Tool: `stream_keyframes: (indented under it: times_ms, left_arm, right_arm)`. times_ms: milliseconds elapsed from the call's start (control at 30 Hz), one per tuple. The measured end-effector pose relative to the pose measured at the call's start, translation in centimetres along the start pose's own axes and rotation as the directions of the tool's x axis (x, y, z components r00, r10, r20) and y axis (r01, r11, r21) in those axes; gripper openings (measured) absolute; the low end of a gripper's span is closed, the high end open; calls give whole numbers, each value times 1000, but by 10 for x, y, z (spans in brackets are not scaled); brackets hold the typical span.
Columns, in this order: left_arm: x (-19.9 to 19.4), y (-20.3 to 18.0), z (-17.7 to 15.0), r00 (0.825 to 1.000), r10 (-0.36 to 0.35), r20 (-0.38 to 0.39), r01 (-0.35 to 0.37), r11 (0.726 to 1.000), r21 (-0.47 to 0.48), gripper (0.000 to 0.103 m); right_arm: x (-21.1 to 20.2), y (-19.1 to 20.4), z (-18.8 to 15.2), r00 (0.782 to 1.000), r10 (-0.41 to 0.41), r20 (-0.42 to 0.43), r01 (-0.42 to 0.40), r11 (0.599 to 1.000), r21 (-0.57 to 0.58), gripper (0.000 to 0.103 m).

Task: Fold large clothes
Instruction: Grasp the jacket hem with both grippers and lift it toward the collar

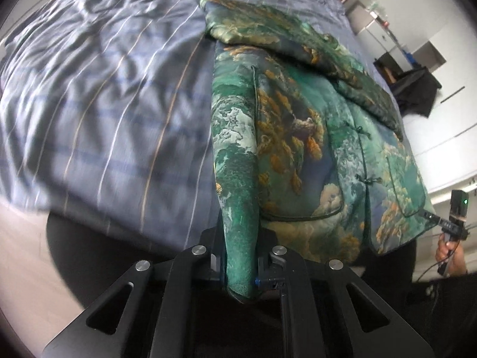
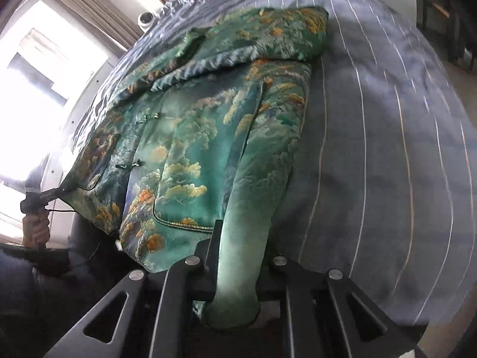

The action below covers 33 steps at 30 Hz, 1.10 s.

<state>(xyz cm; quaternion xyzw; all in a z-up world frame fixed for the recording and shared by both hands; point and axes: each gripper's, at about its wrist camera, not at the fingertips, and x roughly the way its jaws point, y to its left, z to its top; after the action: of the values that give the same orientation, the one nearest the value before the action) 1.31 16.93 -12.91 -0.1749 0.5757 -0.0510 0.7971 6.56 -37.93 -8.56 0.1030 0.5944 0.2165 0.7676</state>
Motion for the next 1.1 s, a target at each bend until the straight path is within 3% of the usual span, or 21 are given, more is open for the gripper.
stream_keyframes:
  times_ms: [133,267,367,500,567,667,767,833,900,967,1000,1067,1100]
  left_arm:
    - [-30,-3,-24,998,-7,-56,9,999,43,10]
    - [-74,3,6,987,-151,60,154,987,-36,9]
    - [-90,-1,54,965,-202,169,207,978,-13,9]
    - [-74,-6,134,951,-197,239,207,978,-20,10]
    - [-49,-8,177,954,-179,241,197,979,-54,10]
    - [-5,-20,226,972,-86,220,100,994,-53,13]
    - [38,-34,259,986,4,166,6,998,-56,26]
    - [59,-37,274,994,32,109,-25,998,-65,46]
    - [59,-34,279,994,22,108,-13,996,-83,68]
    - [39,-30,280,987,-41,153,54,995,-86,82]
    - [24,-26,279,980,-80,180,96,992,-81,88]
    - [0,-20,279,968,-102,230,122,990,-74,94]
    - [-12,-15,275,961,-106,257,127,990,-68,97]
  right_arm:
    - [-20,9,-29,996,73,-49,-71,997,40,13]
    - [-57,15,-26,986,168,-9,-167,984,68,12]
    - [-89,10,20,964,236,119,-244,968,57,12]
    - [-91,5,97,942,236,238,-250,968,26,12]
    - [-74,-1,138,930,240,277,-263,964,47,12]
    - [-32,-25,196,921,235,311,-287,949,132,12]
    - [17,-52,230,939,155,305,-228,949,219,14]
    - [51,-57,240,949,128,287,-211,936,282,17]
    - [74,-70,245,953,140,269,-237,896,375,19]
    - [76,-78,243,938,183,296,-302,850,432,27]
    - [72,-84,242,916,239,322,-371,810,454,32]
    - [58,-88,239,880,304,365,-452,772,447,63]
    - [48,-90,240,867,313,389,-471,769,432,71]
